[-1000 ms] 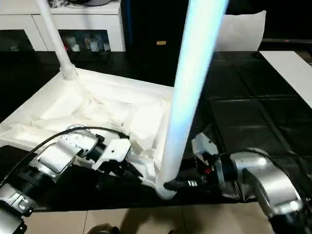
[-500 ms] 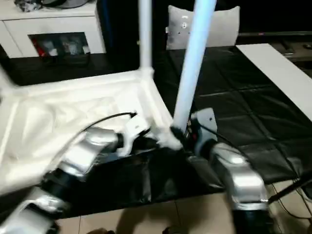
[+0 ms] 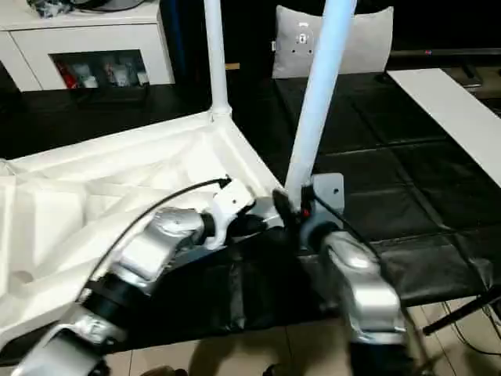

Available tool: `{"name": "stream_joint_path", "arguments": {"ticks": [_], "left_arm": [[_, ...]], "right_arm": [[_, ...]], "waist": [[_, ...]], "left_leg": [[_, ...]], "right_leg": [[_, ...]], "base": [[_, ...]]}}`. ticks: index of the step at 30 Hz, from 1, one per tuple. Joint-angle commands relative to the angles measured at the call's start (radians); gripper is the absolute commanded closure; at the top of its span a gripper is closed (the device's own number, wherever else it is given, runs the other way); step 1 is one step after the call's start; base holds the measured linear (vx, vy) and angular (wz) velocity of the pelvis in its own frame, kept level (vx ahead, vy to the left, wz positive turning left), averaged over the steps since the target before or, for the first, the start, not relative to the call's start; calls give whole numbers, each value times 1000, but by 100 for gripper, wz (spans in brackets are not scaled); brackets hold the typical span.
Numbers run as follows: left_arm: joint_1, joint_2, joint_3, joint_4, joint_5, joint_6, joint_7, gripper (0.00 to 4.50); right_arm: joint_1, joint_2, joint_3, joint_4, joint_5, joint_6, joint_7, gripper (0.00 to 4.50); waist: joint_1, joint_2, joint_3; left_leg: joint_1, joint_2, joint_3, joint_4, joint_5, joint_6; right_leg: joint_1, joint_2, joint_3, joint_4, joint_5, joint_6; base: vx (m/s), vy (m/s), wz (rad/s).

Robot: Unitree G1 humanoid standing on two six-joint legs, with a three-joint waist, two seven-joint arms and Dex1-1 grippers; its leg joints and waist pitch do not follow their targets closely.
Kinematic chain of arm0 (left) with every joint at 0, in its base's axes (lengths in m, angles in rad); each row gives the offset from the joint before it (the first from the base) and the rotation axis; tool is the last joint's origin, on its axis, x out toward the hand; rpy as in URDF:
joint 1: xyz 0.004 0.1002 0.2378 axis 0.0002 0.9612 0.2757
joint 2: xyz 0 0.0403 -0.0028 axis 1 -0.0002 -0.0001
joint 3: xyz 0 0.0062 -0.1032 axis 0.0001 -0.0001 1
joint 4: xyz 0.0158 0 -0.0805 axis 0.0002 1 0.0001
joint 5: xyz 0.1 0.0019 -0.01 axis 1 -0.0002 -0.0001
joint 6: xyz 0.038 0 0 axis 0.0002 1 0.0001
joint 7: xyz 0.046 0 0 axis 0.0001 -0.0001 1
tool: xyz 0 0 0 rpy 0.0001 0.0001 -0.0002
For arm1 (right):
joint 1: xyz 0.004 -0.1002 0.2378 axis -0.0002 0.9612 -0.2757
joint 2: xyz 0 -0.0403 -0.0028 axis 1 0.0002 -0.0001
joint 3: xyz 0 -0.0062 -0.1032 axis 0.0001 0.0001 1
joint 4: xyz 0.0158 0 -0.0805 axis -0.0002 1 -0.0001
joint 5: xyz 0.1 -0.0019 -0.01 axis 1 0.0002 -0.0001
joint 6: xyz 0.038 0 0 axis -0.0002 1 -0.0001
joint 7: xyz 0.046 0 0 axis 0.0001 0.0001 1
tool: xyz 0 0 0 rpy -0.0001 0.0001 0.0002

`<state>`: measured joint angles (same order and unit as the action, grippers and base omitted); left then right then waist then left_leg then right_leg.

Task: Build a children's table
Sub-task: Rotate leg to tighten

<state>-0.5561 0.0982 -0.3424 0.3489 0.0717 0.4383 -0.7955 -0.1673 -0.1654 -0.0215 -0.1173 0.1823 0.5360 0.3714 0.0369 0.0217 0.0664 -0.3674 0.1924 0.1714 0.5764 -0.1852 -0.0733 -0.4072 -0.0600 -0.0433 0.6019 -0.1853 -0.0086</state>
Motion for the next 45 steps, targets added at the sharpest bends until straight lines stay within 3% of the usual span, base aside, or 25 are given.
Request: {"name": "stream_joint_path", "arguments": {"ticks": [1, 6, 9, 12, 19, 23, 32, 38, 45], "left_arm": [[7, 25, -10, -28, -22, -39, -54, 450], [19, 135, -69, -41, -31, -131, -238, 450], [19, 188, -97, -46, -40, -184, -339, 450], [20, 254, -132, -61, -60, -251, -479, 450], [16, 326, -192, -81, -63, -327, -619, 450], [14, 344, -211, -87, -62, -357, -661, 450], [15, 343, -218, -97, -74, -368, -683, 450], [14, 346, -219, -93, -75, -375, -694, 450], [13, 332, -201, -91, -83, -326, -665, 450]], "right_arm": [[13, -38, 39, -17, 27, 13, 95, 91], [17, -224, 48, -11, 85, -22, 362, 46], [17, -317, 66, -3, 102, -61, 499, 8], [8, -420, 87, 17, 133, -77, 671, 2], [-17, -498, 138, 52, 162, -125, 871, 2], [-26, -512, 166, 68, 183, -131, 941, 47], [-40, -482, 201, 82, 199, -131, 978, 117], [-40, -473, 214, 80, 216, -116, 997, 171], [3, -478, 217, 32, 255, -74, 1001, 221]], "waist": [[10, -14, -63], [15, -12, -62], [28, -13, -62], [40, -11, -62], [53, -14, -62], [55, -21, -62], [57, -21, -59], [59, -19, -62], [61, -20, -60]], "left_leg": [[-4, 21, -6, -56, -136, 55], [1, 27, -6, -55, -149, 70], [4, 31, -5, -53, -158, 75], [8, 34, -5, -53, -156, 81], [11, 38, -4, -53, -168, 74], [8, 38, -3, -51, -162, 82], [8, 36, -5, -52, -190, 63], [7, 36, -5, -50, -166, 71], [9, 36, -4, -51, -179, 64]], "right_leg": [[63, -66, 41, -79, -184, -176], [62, -67, 42, -77, -182, -188], [60, -71, 42, -78, -206, -192], [57, -70, 42, -72, -180, -210], [55, -75, 41, -69, -195, -226], [56, -75, 40, -68, -201, -228], [52, -76, 40, -75, -301, -196], [53, -73, 40, -68, -241, -212], [52, -74, 41, -72, -275, -203]], "base": [[0, 0, 0], [0, 0, 0], [0, 0, 0], [0, 0, 0], [0, 0, 0], [0, 0, 0], [0, 0, 0], [0, 0, 0], [0, 0, 0]]}}
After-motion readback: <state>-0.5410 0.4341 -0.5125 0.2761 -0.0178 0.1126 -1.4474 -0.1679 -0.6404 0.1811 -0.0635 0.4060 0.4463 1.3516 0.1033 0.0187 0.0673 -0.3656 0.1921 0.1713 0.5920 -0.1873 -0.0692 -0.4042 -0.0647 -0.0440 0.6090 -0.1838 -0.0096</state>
